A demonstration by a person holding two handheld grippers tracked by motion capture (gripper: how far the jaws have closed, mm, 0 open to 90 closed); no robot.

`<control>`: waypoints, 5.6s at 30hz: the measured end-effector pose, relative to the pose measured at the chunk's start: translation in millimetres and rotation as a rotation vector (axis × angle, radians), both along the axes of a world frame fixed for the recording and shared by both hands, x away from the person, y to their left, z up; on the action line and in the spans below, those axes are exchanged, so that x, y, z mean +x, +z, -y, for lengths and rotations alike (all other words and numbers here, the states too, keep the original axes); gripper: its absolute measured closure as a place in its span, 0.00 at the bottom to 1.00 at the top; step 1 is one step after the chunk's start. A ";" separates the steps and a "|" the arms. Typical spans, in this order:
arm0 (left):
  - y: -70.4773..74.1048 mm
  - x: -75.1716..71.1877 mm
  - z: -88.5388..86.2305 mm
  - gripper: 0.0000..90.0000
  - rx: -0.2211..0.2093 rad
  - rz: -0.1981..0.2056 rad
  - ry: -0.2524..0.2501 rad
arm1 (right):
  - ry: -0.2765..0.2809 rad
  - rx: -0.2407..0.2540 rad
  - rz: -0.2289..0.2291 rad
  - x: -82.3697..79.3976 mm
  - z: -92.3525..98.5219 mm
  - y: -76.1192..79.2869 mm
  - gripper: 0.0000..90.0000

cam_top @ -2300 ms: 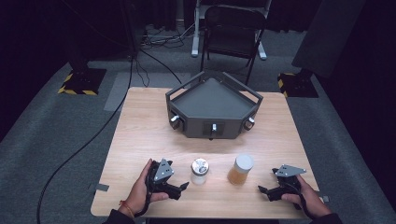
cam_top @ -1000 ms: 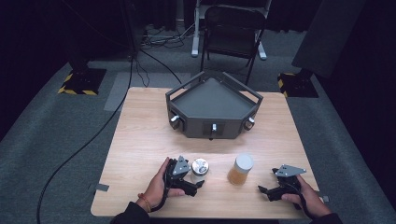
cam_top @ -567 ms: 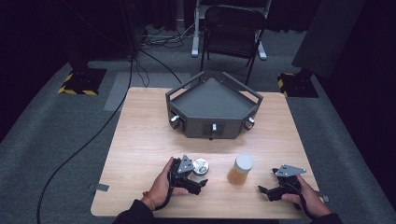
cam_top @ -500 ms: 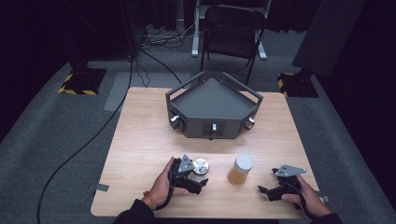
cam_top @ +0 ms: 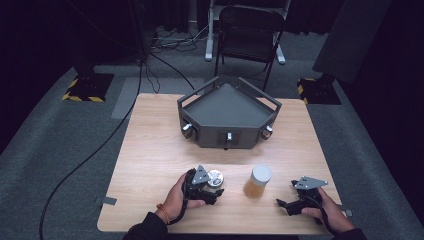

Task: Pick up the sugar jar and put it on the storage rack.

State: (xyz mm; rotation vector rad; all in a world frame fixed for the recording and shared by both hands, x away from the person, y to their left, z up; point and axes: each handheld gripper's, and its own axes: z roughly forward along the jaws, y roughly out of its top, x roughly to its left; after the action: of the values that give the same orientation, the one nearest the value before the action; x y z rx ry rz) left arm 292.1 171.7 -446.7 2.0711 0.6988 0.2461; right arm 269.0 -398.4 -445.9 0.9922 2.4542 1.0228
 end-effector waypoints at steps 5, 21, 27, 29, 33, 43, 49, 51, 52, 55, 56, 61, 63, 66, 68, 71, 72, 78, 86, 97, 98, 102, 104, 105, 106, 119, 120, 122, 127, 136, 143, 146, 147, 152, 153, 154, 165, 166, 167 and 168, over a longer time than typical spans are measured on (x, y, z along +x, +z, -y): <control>-2.8 -1.2 -1.4 0.32 -0.005 0.028 -0.006 | 0.000 0.000 0.000 0.0 0.0 0.0 0.00; 1.3 -4.8 -1.1 0.33 0.006 0.066 0.045 | 0.000 0.000 0.000 0.0 0.0 0.0 0.00; 7.7 -2.3 -5.2 0.33 -0.018 0.071 0.058 | 0.000 0.000 0.000 0.0 0.0 0.0 0.00; 10.0 -1.3 -6.4 0.33 -0.027 0.072 0.057 | 0.000 0.000 0.000 0.0 0.0 0.0 0.00; 14.5 -1.1 -8.6 0.33 -0.036 0.090 0.059 | 0.000 0.000 0.000 0.0 0.0 0.0 0.00; 30.5 3.0 -5.7 0.33 -0.035 0.123 0.065 | 0.002 0.000 0.000 0.3 0.2 -0.1 0.00; 41.6 11.4 -7.6 0.33 -0.080 0.133 0.077 | 0.002 0.000 0.000 0.2 0.2 0.0 0.00; 45.4 14.4 -6.5 0.33 -0.083 0.134 0.080 | 0.002 0.000 0.000 0.3 0.2 0.0 0.00; 46.7 16.3 -6.2 0.33 -0.088 0.131 0.081 | 0.002 0.000 0.000 0.3 0.2 -0.1 0.00; 50.1 21.0 -5.3 0.33 -0.099 0.127 0.085 | 0.002 0.000 0.000 0.2 0.2 0.0 0.00; 51.0 22.0 -4.8 0.33 -0.100 0.127 0.085 | 0.002 0.000 0.000 0.3 0.2 0.0 0.00; 55.6 26.8 -0.4 0.33 -0.113 0.132 0.092 | 0.002 0.000 0.000 0.3 0.2 0.0 0.00; 57.3 28.7 0.9 0.33 -0.124 0.135 0.094 | 0.002 0.000 0.000 0.3 0.2 -0.1 0.00; 61.8 30.3 3.1 0.34 -0.133 0.147 0.093 | 0.002 0.000 0.000 0.3 0.2 -0.1 0.00; 65.5 31.2 4.7 0.33 -0.133 0.157 0.093 | 0.002 0.000 0.000 0.3 0.2 -0.1 0.00; 71.0 32.6 7.5 0.34 -0.131 0.167 0.100 | 0.002 0.000 0.000 0.3 0.2 0.0 0.00; 72.0 33.1 7.7 0.34 -0.133 0.171 0.100 | 0.002 0.000 0.000 0.3 0.2 0.0 0.00; 79.8 38.3 9.5 0.34 -0.148 0.179 0.114 | 0.002 0.000 0.000 0.3 0.2 0.0 0.00; 91.5 44.0 14.7 0.34 -0.150 0.200 0.126 | 0.002 0.000 0.000 0.3 0.2 0.0 0.00; 101.1 57.8 25.4 0.34 -0.148 0.221 0.164 | 0.002 0.001 0.000 0.4 0.3 0.0 0.00; 101.7 59.3 26.3 0.34 -0.144 0.224 0.166 | 0.002 0.001 -0.001 0.4 0.3 0.0 0.00; 100.9 64.7 29.7 0.34 -0.151 0.229 0.183 | 0.003 0.001 0.000 0.5 0.4 -0.1 0.00; 101.2 66.9 31.1 0.34 -0.149 0.233 0.186 | 0.003 0.001 0.000 0.5 0.4 -0.1 0.00; 101.5 67.6 32.0 0.34 -0.148 0.236 0.188 | 0.003 0.001 0.000 0.6 0.4 0.0 0.00; 102.2 68.4 32.6 0.34 -0.145 0.238 0.190 | 0.003 0.001 0.000 0.5 0.4 -0.1 0.00; 112.1 83.7 36.4 0.34 -0.128 0.254 0.237 | 0.004 0.001 0.000 0.5 0.4 -0.1 0.00; 113.2 85.3 37.4 0.34 -0.123 0.253 0.240 | 0.004 0.001 0.000 0.5 0.4 -0.1 0.00; 115.4 88.0 39.5 0.34 -0.112 0.255 0.248 | 0.004 0.001 0.000 0.5 0.4 -0.1 0.00; 119.8 94.1 41.7 0.34 -0.106 0.261 0.266 | 0.005 0.001 0.000 0.7 0.5 -0.1 0.00; 120.1 104.1 50.9 0.34 -0.053 0.256 0.300 | 0.006 0.001 0.000 0.9 0.7 -0.1 0.00; 117.3 111.7 54.3 0.34 -0.032 0.242 0.329 | 0.006 0.001 0.000 0.9 0.7 -0.1 0.00; 115.8 114.0 55.5 0.33 -0.028 0.232 0.342 | 0.006 0.001 0.000 0.9 0.7 -0.2 0.00; 115.6 115.1 55.6 0.33 -0.026 0.227 0.345 | 0.006 0.001 0.000 0.9 0.7 -0.1 0.00; 113.2 117.6 57.6 0.33 -0.027 0.219 0.360 | 0.006 0.001 0.000 0.9 0.7 -0.1 0.00; 113.0 117.6 58.5 0.33 -0.024 0.221 0.365 | 0.006 0.001 0.000 0.9 0.6 -0.1 0.00; 112.5 117.8 58.9 0.33 -0.026 0.221 0.370 | 0.006 0.001 0.000 0.9 0.7 -0.1 0.00; 106.6 125.7 61.0 0.33 -0.017 0.213 0.392 | 0.006 0.001 0.000 0.9 0.6 -0.2 0.00; 105.9 126.3 61.5 0.33 -0.016 0.210 0.394 | 0.006 0.001 0.000 0.9 0.6 -0.1 0.00; 105.2 126.9 61.9 0.33 -0.014 0.208 0.393 | 0.006 0.001 0.001 0.9 0.6 -0.2 0.00; 104.3 127.4 62.8 0.33 -0.013 0.206 0.393 | 0.006 0.001 0.000 0.9 0.7 -0.1 0.00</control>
State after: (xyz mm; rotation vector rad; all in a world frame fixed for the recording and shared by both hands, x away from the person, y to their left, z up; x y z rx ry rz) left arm 419.5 109.0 -342.4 1.8490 0.9705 0.6644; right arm 269.9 -399.1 -446.0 0.9854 2.4582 1.0259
